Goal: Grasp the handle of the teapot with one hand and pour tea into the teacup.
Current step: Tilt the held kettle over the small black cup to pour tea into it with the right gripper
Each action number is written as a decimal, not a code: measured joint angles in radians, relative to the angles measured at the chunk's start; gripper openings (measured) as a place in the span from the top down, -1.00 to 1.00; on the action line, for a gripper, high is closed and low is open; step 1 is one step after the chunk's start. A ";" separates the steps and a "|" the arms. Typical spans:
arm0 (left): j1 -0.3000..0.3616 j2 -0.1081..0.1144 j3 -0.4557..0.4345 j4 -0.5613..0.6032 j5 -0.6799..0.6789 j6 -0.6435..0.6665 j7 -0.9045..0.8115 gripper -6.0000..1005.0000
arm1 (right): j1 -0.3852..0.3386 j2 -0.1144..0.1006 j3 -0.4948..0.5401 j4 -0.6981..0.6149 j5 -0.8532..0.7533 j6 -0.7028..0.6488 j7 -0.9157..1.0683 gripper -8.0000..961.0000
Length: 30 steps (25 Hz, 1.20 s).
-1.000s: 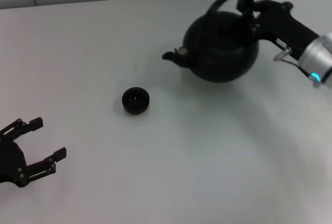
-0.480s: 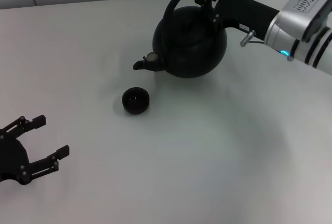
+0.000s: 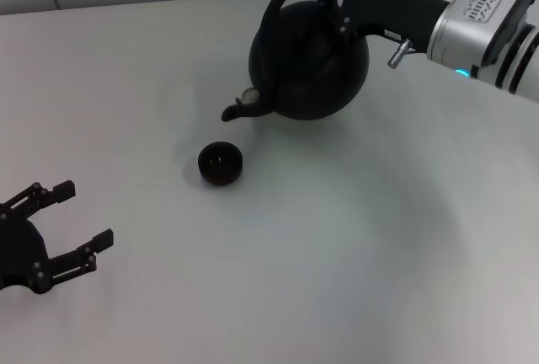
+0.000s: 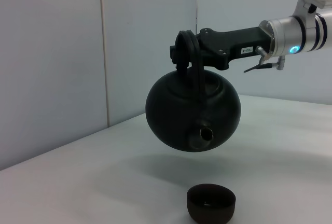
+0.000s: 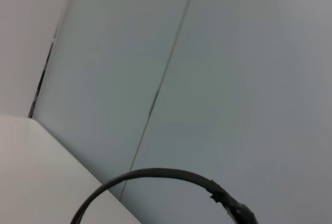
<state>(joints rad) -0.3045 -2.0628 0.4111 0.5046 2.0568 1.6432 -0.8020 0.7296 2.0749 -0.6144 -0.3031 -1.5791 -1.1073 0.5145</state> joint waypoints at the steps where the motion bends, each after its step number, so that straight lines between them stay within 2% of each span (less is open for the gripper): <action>1: 0.000 0.000 0.000 0.000 0.000 0.000 0.000 -0.72 | 0.000 0.000 -0.006 -0.004 0.000 -0.002 -0.013 0.82; 7: -0.003 -0.002 0.000 0.000 -0.003 -0.004 -0.002 -0.72 | -0.004 0.000 -0.074 -0.041 0.003 -0.008 -0.063 0.82; 23: -0.007 -0.002 0.000 0.000 -0.012 -0.007 -0.011 -0.72 | 0.016 0.005 -0.080 -0.043 0.005 -0.013 -0.201 0.82; 30: -0.011 -0.002 0.000 0.000 -0.012 -0.007 -0.011 -0.72 | 0.018 0.007 -0.132 -0.056 0.006 -0.017 -0.208 0.81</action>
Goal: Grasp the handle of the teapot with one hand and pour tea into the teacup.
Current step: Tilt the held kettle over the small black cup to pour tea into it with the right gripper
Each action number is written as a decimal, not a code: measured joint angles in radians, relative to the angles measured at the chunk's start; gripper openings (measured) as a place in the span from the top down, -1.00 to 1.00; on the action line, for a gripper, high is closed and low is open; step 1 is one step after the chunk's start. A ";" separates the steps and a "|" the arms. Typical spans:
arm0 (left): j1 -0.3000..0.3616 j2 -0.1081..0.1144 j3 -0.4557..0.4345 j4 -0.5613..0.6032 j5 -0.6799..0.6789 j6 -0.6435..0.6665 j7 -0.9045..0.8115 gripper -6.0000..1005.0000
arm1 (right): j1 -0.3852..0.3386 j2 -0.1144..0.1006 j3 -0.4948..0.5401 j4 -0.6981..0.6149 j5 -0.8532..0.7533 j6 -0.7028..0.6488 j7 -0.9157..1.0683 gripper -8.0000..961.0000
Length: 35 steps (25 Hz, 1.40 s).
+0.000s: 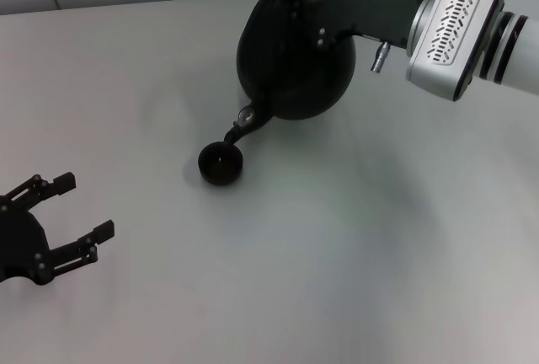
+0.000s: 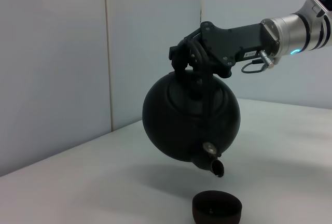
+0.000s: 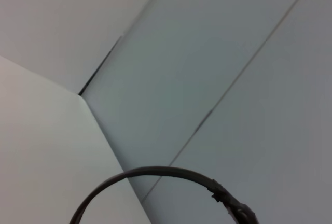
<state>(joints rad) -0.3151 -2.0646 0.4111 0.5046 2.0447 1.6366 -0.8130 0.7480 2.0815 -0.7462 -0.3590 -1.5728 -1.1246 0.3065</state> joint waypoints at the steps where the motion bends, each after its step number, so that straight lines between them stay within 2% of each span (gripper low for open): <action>1: 0.000 0.000 0.000 0.000 0.000 0.000 0.000 -0.72 | 0.000 0.000 -0.006 -0.001 0.000 0.000 0.000 0.81; 35: -0.004 -0.001 -0.003 -0.011 -0.016 0.000 0.000 -0.72 | 0.006 0.004 -0.078 -0.045 0.001 0.027 -0.026 0.79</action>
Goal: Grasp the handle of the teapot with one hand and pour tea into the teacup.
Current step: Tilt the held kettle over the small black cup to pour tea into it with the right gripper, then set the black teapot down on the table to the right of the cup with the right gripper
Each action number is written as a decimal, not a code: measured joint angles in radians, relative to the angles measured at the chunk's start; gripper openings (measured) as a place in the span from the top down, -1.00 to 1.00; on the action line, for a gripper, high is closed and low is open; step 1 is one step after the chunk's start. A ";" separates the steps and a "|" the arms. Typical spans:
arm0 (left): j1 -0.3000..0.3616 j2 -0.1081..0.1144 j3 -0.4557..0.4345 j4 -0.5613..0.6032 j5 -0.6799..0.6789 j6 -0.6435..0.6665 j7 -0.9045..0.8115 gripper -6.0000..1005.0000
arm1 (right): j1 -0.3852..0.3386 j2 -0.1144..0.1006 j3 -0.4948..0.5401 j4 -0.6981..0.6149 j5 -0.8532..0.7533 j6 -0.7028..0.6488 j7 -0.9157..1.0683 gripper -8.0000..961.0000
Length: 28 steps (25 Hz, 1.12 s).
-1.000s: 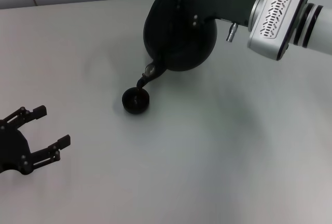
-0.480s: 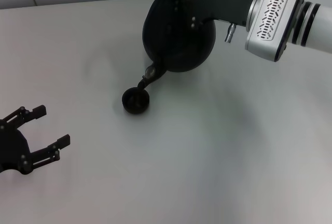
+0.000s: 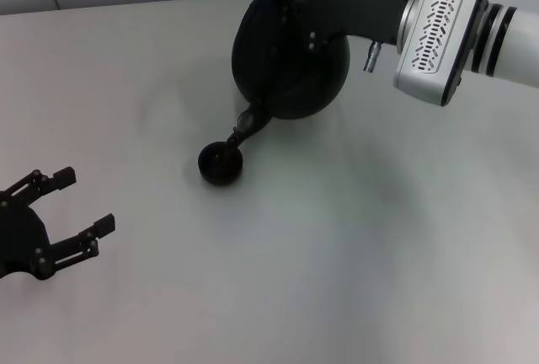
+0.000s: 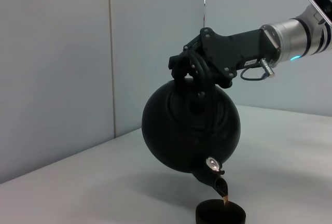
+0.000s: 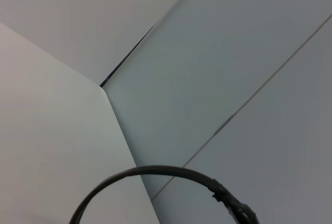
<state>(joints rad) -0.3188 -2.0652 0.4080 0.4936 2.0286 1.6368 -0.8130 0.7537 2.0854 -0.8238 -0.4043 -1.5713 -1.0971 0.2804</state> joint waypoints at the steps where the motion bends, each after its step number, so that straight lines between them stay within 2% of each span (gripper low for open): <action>1: 0.000 0.000 0.000 0.000 0.000 0.000 0.000 -0.72 | 0.000 0.000 0.000 0.000 0.001 0.000 0.000 0.79; 8: 0.000 0.000 0.000 -0.001 -0.001 0.000 0.000 -0.72 | -0.003 0.001 0.007 0.000 0.015 -0.004 0.046 0.78; 15: 0.003 -0.001 0.000 -0.001 -0.009 0.002 -0.003 -0.72 | -0.030 -0.002 0.012 0.001 0.058 -0.001 0.232 0.78; 17: 0.004 0.000 0.000 -0.001 -0.009 0.002 -0.004 -0.72 | -0.048 -0.002 0.017 0.001 0.071 0.004 0.327 0.78; 21: 0.005 0.000 0.000 -0.001 -0.014 0.005 -0.005 -0.72 | -0.078 -0.002 0.018 0.002 0.127 0.007 0.397 0.78; 28: 0.006 0.001 0.007 -0.001 -0.019 0.009 -0.005 -0.72 | -0.157 -0.004 0.018 0.008 0.254 -0.006 0.451 0.77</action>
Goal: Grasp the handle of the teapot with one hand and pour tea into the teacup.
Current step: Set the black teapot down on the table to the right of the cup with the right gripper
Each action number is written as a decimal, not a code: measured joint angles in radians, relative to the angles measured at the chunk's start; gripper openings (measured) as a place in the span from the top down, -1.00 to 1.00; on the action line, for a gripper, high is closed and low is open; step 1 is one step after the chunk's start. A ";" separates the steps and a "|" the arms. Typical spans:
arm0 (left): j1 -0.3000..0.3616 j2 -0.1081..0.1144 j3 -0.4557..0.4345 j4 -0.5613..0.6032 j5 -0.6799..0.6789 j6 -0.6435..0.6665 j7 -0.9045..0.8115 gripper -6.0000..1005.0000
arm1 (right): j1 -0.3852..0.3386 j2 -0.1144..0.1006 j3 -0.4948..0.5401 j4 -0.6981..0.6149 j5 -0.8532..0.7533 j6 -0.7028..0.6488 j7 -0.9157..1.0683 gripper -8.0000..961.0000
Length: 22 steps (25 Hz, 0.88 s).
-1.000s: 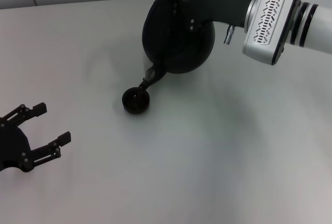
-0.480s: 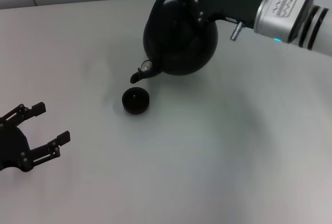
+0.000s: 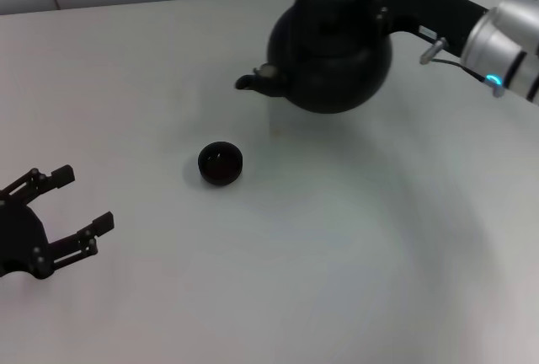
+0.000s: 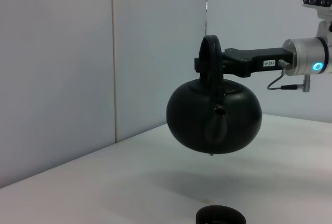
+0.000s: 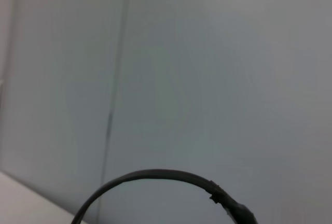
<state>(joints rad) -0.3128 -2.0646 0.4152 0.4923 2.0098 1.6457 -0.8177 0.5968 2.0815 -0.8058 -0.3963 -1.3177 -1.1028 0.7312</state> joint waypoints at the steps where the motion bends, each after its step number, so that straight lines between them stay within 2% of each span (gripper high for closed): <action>1: 0.000 0.000 0.001 0.000 0.000 0.000 0.000 -0.72 | -0.011 0.000 0.000 0.000 0.014 -0.001 0.009 0.77; 14: 0.002 0.000 0.002 0.000 0.000 0.002 0.003 -0.72 | -0.108 0.002 0.020 0.046 0.133 -0.028 0.015 0.76; 22: 0.001 0.002 0.003 0.000 0.003 0.005 0.004 -0.72 | -0.134 0.002 0.032 0.080 0.134 -0.038 -0.016 0.76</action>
<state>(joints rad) -0.3114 -2.0626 0.4183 0.4924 2.0124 1.6502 -0.8139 0.4629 2.0832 -0.7733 -0.3164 -1.1840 -1.1409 0.7149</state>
